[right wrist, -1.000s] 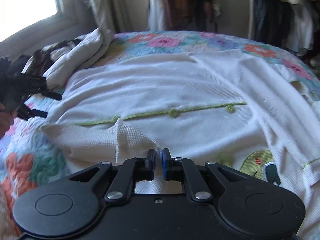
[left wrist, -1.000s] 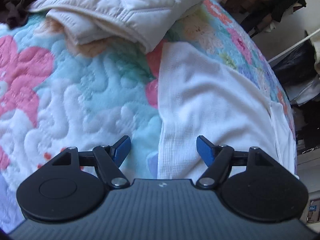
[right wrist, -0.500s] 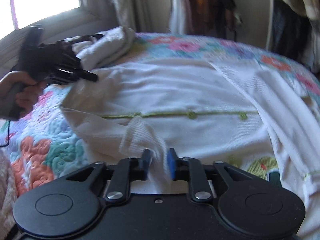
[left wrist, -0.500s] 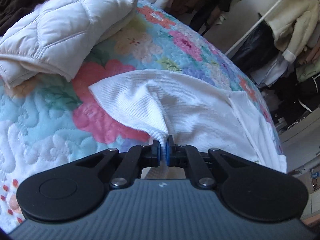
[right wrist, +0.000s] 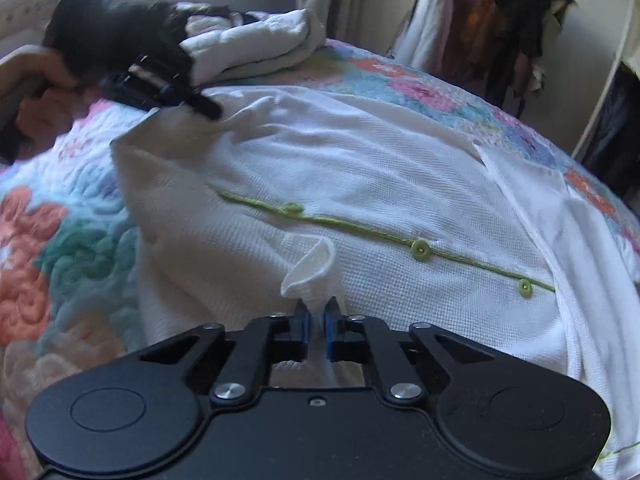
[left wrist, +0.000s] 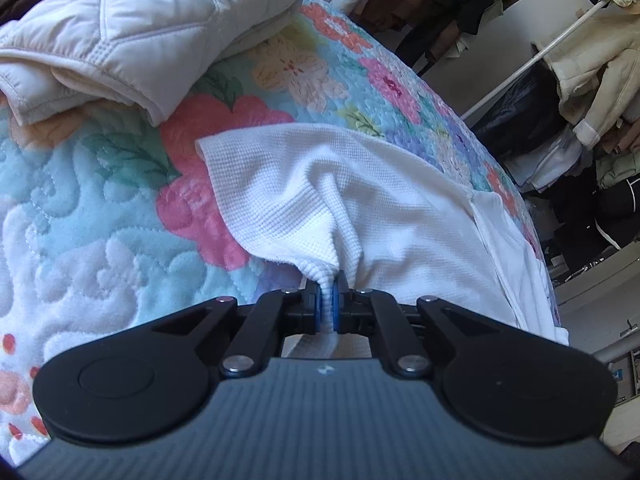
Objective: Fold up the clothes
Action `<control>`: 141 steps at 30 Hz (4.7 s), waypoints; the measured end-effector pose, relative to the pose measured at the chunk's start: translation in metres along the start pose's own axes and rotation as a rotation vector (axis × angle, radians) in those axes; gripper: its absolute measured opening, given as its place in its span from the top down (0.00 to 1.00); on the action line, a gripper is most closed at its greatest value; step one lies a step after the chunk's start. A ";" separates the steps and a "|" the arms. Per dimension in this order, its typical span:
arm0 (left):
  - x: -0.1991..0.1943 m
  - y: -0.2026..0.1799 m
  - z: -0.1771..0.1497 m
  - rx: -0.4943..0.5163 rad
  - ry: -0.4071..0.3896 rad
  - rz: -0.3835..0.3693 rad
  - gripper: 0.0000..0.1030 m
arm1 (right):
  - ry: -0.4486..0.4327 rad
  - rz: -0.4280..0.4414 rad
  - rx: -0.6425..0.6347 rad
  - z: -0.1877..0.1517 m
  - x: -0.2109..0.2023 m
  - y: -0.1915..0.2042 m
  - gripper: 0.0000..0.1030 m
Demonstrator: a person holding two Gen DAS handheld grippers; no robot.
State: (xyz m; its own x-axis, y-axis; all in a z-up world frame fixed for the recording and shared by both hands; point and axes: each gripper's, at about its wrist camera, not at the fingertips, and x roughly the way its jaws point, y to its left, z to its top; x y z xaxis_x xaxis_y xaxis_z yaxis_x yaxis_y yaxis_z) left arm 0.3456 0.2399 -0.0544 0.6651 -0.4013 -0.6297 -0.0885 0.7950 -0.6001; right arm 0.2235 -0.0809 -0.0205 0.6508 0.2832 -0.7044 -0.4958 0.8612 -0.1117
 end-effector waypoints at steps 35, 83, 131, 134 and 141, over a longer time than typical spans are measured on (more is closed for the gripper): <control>0.113 -0.408 -0.021 0.598 -0.140 0.095 0.96 | -0.319 -0.172 0.814 -0.139 -0.172 -0.257 0.95; 0.202 -0.424 -0.039 1.089 0.179 0.072 0.34 | -0.030 -0.484 1.013 -0.198 -0.115 -0.354 0.98; 0.282 -0.454 -0.039 0.978 0.064 0.150 0.26 | -0.111 -0.673 1.123 -0.211 -0.140 -0.360 0.71; 0.272 -0.444 -0.067 0.993 0.110 0.190 0.26 | -0.157 -0.607 1.140 -0.212 -0.142 -0.356 0.61; 0.203 -0.404 -0.141 0.887 0.171 0.140 0.23 | -0.221 -0.429 1.335 -0.235 -0.148 -0.360 0.57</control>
State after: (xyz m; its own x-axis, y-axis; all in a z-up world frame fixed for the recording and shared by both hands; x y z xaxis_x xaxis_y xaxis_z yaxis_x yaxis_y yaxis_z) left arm 0.4120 -0.2268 -0.0099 0.5657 -0.2807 -0.7754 0.4895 0.8710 0.0418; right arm 0.1710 -0.5315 -0.0408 0.7464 -0.1456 -0.6494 0.5862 0.6059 0.5379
